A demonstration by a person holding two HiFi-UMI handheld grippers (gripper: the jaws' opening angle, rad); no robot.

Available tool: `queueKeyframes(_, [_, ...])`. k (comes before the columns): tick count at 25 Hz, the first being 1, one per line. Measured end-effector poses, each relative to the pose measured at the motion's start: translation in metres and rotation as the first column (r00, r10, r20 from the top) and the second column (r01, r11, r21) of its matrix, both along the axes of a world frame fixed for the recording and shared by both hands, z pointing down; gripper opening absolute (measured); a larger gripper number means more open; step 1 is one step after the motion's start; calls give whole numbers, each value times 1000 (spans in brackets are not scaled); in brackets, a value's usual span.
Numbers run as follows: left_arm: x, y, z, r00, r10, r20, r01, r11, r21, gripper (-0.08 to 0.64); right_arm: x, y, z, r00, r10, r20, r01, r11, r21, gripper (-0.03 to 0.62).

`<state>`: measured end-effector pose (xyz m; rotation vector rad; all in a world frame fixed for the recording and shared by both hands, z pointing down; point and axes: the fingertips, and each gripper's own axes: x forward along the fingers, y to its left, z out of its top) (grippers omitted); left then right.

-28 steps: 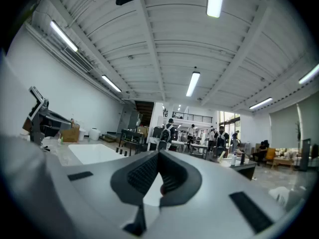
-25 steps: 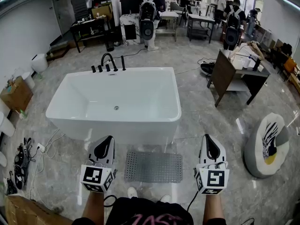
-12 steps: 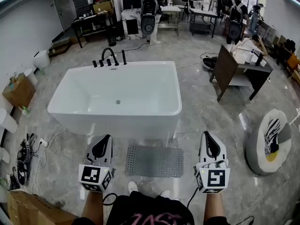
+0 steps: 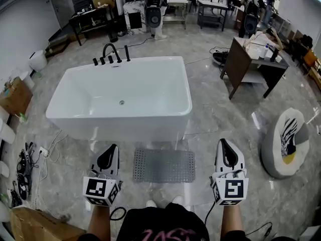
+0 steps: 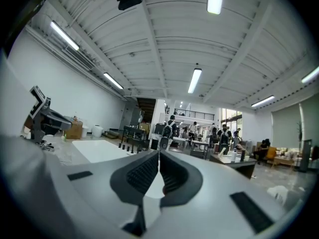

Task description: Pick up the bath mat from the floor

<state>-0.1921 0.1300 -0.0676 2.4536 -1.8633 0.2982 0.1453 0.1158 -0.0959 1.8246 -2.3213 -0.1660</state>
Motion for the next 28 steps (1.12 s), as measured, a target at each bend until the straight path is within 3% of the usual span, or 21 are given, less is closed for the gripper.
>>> queueKeyframes(8, [-24,-5,27,997,78,-7,-79,996,-36,14,-21,17,13,998,54,-27,-55,997,-46,23])
queueKeyframes(14, [-29,-19,56,997,72,-4,-72,993,-90,14,-15,10,45,998,57,-22,-59,992,-112,23])
queueKeyframes(19, [-23,-45,114,999,49,6,-48,991,-124,14,6,-19,97,998,50,-26,-54,988,-142,23])
queueKeyframes(28, [-3,-88,261,999,44,17,-39,970,-238,15,39,-78,242,999,42,-13,-44,966,-255,25])
